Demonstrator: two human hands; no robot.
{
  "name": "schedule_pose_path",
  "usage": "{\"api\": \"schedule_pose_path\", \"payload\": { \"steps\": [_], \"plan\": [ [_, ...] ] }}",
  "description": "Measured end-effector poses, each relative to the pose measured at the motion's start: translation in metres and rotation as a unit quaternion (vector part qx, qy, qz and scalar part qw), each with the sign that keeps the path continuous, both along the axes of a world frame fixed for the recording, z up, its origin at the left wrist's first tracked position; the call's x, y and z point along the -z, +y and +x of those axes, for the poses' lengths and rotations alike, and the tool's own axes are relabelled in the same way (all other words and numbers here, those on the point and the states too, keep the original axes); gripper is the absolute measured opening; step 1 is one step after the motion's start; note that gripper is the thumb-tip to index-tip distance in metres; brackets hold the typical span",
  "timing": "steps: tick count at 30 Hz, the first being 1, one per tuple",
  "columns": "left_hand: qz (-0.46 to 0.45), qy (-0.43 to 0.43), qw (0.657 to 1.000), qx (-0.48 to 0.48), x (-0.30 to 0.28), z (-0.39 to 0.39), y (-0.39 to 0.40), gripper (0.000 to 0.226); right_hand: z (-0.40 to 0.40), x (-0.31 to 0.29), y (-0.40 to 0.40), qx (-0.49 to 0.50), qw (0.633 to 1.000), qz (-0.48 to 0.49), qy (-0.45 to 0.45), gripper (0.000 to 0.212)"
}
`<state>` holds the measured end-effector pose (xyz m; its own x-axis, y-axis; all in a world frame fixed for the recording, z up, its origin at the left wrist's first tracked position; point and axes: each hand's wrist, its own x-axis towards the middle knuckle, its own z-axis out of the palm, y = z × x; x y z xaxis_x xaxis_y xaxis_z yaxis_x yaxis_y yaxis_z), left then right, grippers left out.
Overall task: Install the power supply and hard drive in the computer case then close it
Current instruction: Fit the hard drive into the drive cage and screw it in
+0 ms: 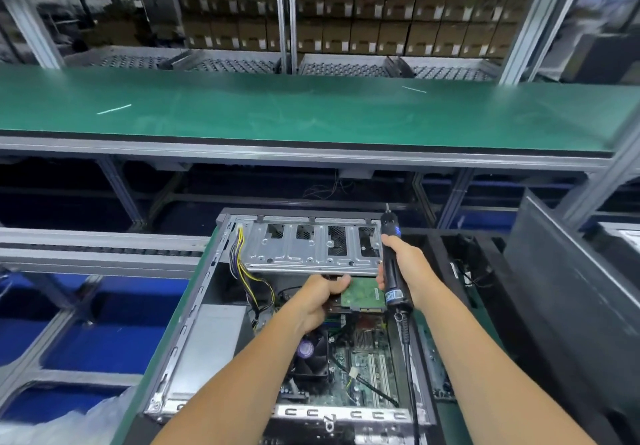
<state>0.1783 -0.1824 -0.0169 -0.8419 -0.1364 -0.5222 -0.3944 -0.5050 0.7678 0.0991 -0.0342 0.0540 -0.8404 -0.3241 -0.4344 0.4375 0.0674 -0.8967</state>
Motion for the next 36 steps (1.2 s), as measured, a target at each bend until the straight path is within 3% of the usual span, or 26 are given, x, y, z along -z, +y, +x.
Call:
{"api": "schedule_pose_path", "payload": {
  "steps": [4, 7, 10, 15, 23, 31, 34, 36],
  "plan": [
    [0.047, 0.033, 0.998, -0.04, 0.002, -0.002, -0.001, 0.01, -0.001, 0.0, -0.001, 0.0, 1.0, 0.012, 0.001, 0.03],
    [0.064, 0.05, 0.995, -0.055, 0.002, -0.002, 0.0, 0.009, -0.002, 0.001, -0.002, -0.003, 1.0, 0.019, 0.004, 0.031],
    [0.054, 0.045, 0.997, -0.04, 0.002, -0.002, 0.001, 0.027, -0.001, 0.0, -0.003, -0.005, 1.0, 0.022, 0.004, 0.031],
    [0.076, 0.029, 0.995, -0.059, 0.003, -0.004, 0.008, 0.019, -0.001, -0.001, -0.003, -0.009, 0.999, 0.038, 0.018, 0.033],
    [0.046, 0.013, 0.991, -0.128, 0.008, -0.011, 0.012, 0.035, 0.001, -0.002, -0.004, -0.016, 0.998, 0.053, 0.025, 0.033],
    [0.039, 0.006, 0.996, -0.079, 0.005, -0.009, 0.008, 0.038, 0.001, -0.001, -0.003, -0.021, 0.998, 0.055, 0.037, 0.033],
    [-0.086, -0.055, 0.994, 0.039, -0.009, 0.002, 0.006, 0.039, 0.001, -0.003, -0.003, -0.02, 0.998, 0.05, 0.034, 0.032],
    [-0.21, -0.088, 0.966, 0.121, -0.016, 0.01, 0.007, 0.047, 0.003, -0.006, -0.001, -0.027, 0.998, 0.043, 0.027, 0.031]
  ]
}}
